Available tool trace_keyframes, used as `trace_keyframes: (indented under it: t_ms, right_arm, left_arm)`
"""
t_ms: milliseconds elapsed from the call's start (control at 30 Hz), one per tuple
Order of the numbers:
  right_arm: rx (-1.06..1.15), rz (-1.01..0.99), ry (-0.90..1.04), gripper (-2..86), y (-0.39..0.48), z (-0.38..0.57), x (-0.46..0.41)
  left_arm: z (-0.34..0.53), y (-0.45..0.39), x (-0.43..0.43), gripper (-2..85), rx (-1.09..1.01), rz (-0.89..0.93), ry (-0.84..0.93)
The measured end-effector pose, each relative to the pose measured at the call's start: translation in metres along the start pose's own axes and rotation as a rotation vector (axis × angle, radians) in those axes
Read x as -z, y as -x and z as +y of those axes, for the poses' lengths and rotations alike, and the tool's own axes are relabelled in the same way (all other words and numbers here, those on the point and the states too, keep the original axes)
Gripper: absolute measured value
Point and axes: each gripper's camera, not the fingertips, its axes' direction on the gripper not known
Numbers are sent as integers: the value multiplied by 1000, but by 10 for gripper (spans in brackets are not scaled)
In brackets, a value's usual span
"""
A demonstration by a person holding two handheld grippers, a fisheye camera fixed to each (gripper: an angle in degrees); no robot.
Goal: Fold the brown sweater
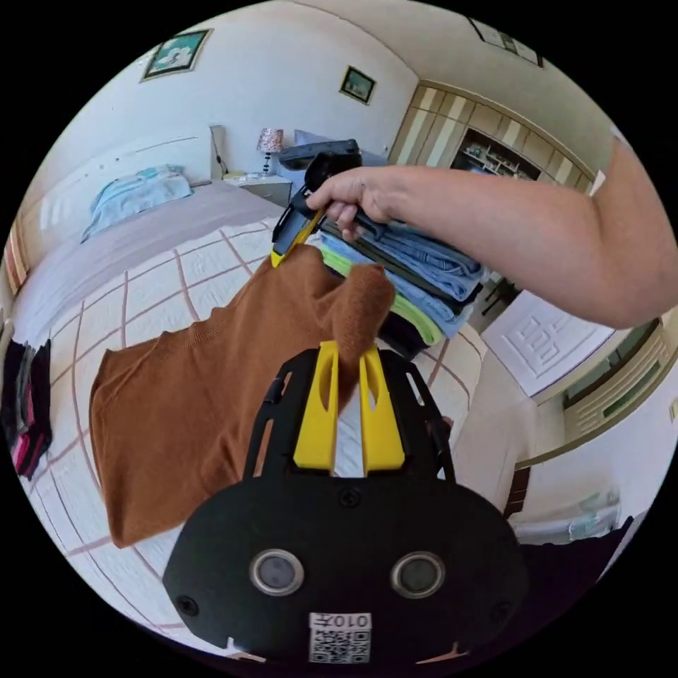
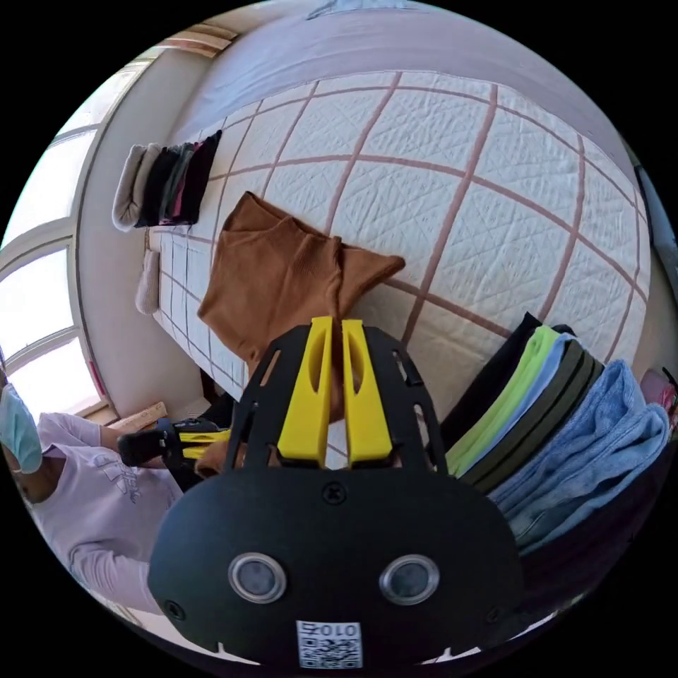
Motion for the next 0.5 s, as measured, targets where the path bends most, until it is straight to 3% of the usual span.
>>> trace_keyframes:
  t_ms: [233,433,500]
  right_arm:
    - [231,12,-93,45,139,-68,10]
    - [270,115,134,54,217,-187,-116]
    - [252,160,177,69,226,-205,-152]
  left_arm:
    - [104,191,131,26,493,191,-326]
    - [261,335,126,37,924,225,-373]
    - [293,359,116,44,971,257,-389]
